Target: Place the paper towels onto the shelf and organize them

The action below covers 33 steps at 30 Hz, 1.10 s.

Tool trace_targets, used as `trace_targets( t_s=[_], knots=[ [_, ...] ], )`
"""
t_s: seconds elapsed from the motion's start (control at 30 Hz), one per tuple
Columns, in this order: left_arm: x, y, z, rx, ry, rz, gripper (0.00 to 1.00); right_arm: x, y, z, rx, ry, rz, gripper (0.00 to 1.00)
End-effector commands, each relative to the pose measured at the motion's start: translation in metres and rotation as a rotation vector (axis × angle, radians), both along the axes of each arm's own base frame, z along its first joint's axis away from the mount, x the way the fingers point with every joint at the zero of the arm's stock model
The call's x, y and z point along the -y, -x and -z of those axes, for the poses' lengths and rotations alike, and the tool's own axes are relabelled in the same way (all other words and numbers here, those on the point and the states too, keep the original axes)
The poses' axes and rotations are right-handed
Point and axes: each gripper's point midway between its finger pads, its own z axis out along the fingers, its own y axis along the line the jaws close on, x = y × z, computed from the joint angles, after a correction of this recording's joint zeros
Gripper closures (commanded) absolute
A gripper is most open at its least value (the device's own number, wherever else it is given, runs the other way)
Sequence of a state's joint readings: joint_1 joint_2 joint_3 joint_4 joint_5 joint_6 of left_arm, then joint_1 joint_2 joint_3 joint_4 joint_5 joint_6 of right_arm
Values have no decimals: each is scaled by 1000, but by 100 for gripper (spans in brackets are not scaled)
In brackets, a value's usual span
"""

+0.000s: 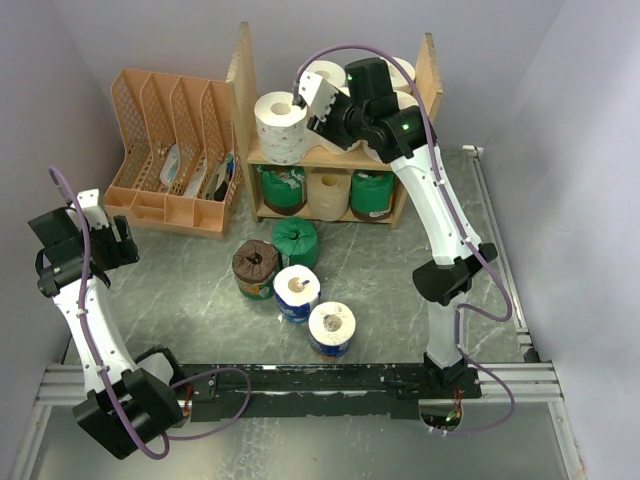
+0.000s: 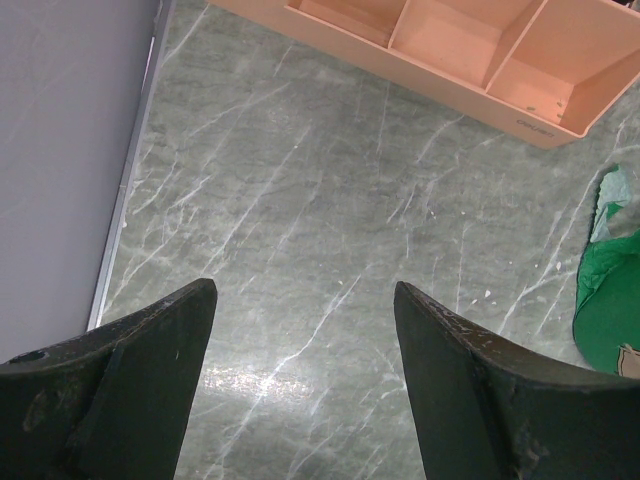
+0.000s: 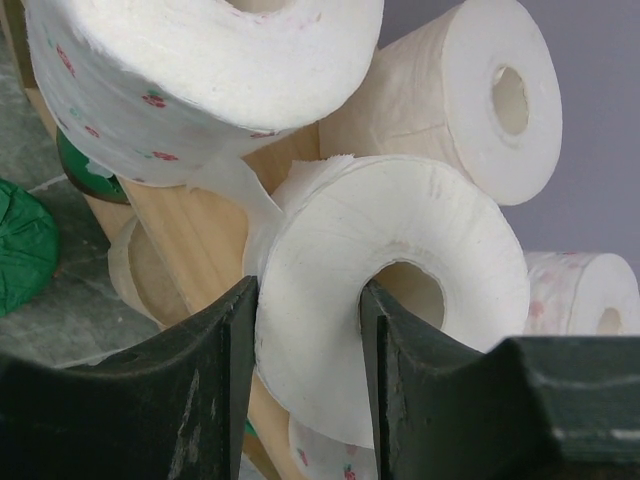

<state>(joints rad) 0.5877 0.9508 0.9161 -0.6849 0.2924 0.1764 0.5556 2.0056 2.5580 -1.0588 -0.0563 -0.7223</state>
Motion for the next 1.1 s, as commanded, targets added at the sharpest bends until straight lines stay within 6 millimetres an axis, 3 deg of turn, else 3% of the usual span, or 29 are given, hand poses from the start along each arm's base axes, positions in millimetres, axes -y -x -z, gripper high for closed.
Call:
trace_targets(
  t_s=[0.0,0.3,0.6,0.67,0.73,0.77,0.9,1.07],
  knots=[
    [-1,0,-3,11,-5,6,17,6,-8,-32,110,-29,17,57],
    [-1,-1,-2,5,-1,6,17,13,-1,-53,159,-46,26,47],
    [-3,-1,-2,7,-5,0,17,20,3,-72,214,-53,43,44],
    [-3,0,-3,6,-7,-2,17,25,4,-83,245,-67,60,35],
    [-4,0,-2,5,-6,-4,16,27,10,-97,280,-92,73,15],
    [-4,0,-2,4,-7,-6,16,26,17,-101,284,-101,71,3],
    [-4,-1,-1,1,-5,-6,16,-2,72,-89,254,-29,-49,0],
    [-4,0,-1,1,-5,-8,16,-30,149,-24,104,203,-308,0]
  ],
)
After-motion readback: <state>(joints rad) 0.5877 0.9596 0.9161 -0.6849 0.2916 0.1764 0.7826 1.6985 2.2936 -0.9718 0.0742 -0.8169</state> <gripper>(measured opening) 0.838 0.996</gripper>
